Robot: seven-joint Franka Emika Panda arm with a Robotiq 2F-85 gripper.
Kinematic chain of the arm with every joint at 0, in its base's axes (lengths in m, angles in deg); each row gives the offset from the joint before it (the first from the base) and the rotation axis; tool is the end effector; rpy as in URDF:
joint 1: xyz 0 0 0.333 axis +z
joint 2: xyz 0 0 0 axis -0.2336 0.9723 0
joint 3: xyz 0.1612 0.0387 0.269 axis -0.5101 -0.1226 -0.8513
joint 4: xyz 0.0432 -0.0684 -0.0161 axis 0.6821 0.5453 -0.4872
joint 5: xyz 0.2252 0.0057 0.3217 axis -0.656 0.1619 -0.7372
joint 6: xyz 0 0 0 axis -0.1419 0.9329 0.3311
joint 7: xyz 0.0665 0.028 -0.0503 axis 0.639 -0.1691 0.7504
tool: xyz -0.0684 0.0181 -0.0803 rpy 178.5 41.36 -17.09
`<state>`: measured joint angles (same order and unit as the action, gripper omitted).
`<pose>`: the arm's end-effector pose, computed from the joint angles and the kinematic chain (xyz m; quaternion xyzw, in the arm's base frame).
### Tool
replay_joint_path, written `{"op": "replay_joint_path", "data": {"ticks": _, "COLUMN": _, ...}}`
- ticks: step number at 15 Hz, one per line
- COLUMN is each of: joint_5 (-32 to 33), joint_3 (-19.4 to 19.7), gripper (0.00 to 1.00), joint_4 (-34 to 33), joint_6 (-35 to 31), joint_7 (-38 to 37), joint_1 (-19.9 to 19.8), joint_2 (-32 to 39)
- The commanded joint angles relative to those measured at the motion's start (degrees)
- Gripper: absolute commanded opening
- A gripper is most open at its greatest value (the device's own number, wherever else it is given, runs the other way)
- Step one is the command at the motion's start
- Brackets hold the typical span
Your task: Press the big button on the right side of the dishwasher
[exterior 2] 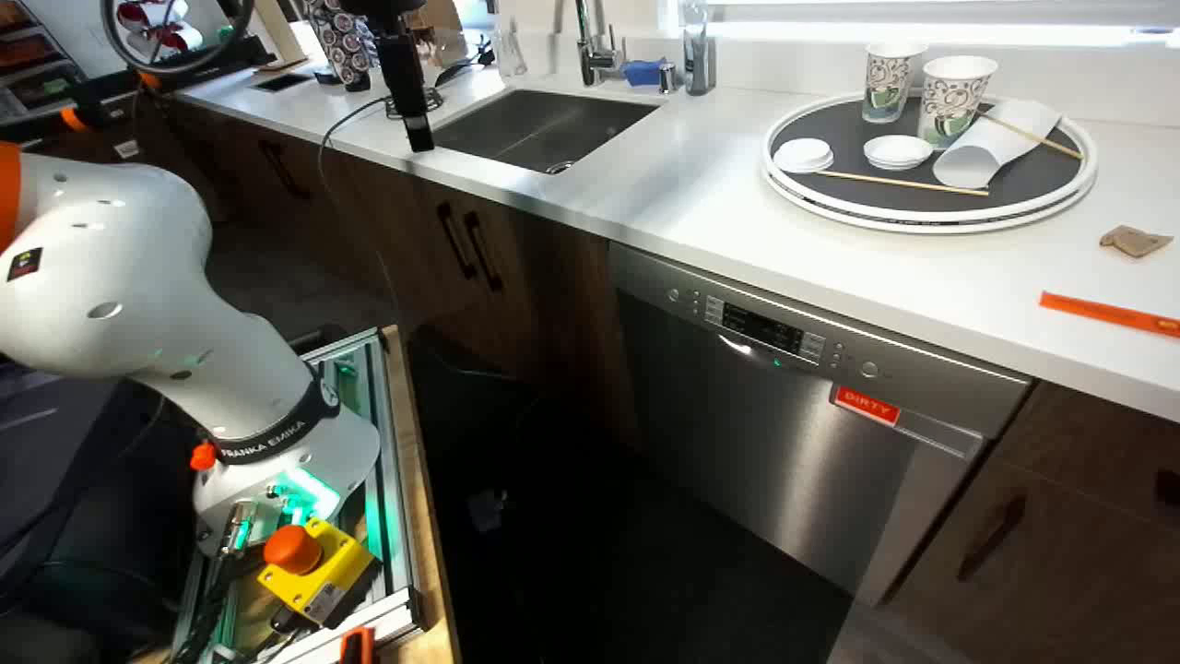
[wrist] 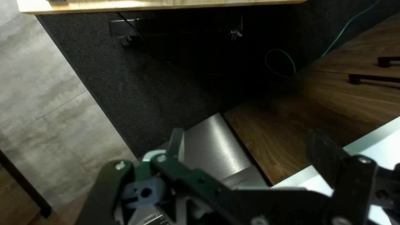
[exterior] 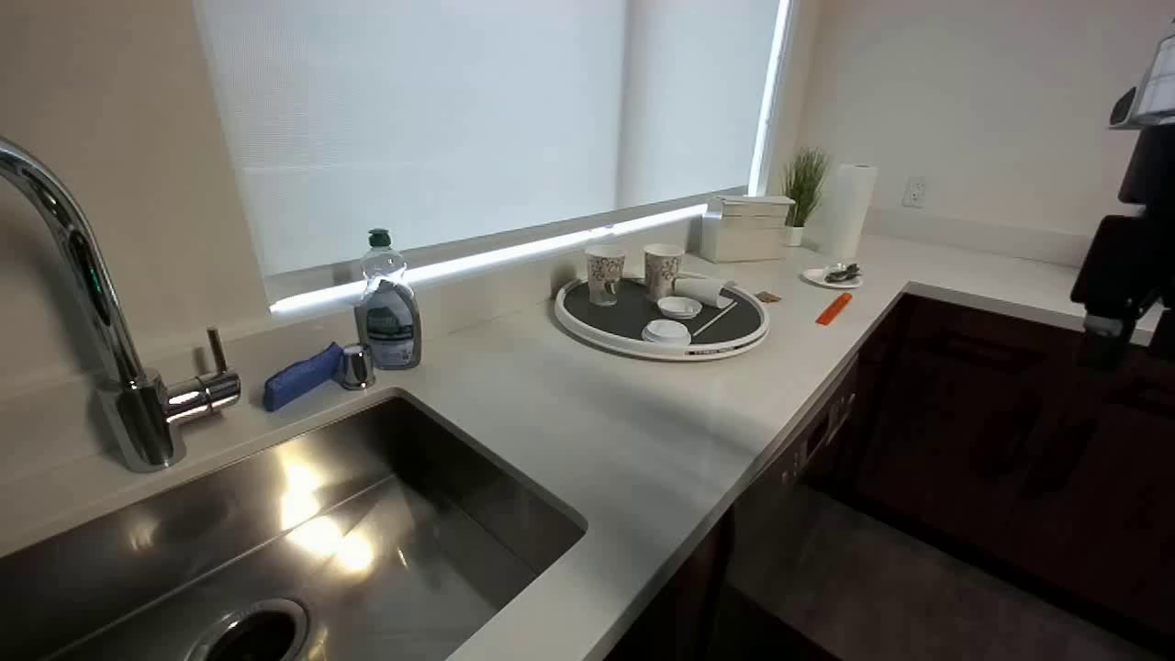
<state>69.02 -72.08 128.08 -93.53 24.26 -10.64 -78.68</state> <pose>0.2915 0.0477 0.5035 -0.9979 0.0263 0.0538 0.0254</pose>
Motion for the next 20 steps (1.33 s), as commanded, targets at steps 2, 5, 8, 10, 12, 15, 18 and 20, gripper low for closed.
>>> {"op": "replay_joint_path", "data": {"ticks": 2, "joint_5": -0.2, "joint_3": -0.3, "gripper": 1.00, "joint_4": -0.1, "joint_6": 0.1, "joint_7": 0.3, "joint_1": -0.5, "joint_2": 0.0}}
{"op": "replay_joint_path", "data": {"ticks": 5, "joint_5": -0.2, "joint_3": -0.3, "gripper": 1.00, "joint_4": -0.1, "joint_6": 0.1, "joint_7": 0.3, "joint_1": -0.5, "joint_2": 0.0}}
{"op": "replay_joint_path", "data": {"ticks": 8, "joint_5": -0.2, "joint_3": -0.3, "gripper": 1.00, "joint_4": -0.1, "joint_6": 0.1, "joint_7": 0.3, "joint_1": -0.5, "joint_2": 0.0}}
{"op": "replay_joint_path", "data": {"ticks": 10, "joint_5": 3.6, "joint_3": 0.6, "gripper": 1.00, "joint_4": 2.3, "joint_6": -2.0, "joint_7": -2.8, "joint_1": -4.9, "joint_2": -0.9}}
{"op": "replay_joint_path", "data": {"ticks": 12, "joint_5": 7.0, "joint_3": 2.4, "gripper": 1.00, "joint_4": 3.6, "joint_6": -4.1, "joint_7": -4.4, "joint_1": -8.6, "joint_2": -1.0}}
{"op": "replay_joint_path", "data": {"ticks": 15, "joint_5": 11.4, "joint_3": 4.7, "gripper": 1.00, "joint_4": 5.2, "joint_6": -10.0, "joint_7": -6.0, "joint_1": -13.9, "joint_2": 0.9}}
{"op": "replay_joint_path", "data": {"ticks": 18, "joint_5": 14.2, "joint_3": 8.3, "gripper": 1.00, "joint_4": 7.1, "joint_6": -18.3, "joint_7": -2.5, "joint_1": -16.7, "joint_2": 2.9}}
{"op": "replay_joint_path", "data": {"ticks": 20, "joint_5": 16.8, "joint_3": 10.8, "gripper": 1.00, "joint_4": 8.3, "joint_6": -24.5, "joint_7": 1.3, "joint_1": -17.9, "joint_2": 4.5}}
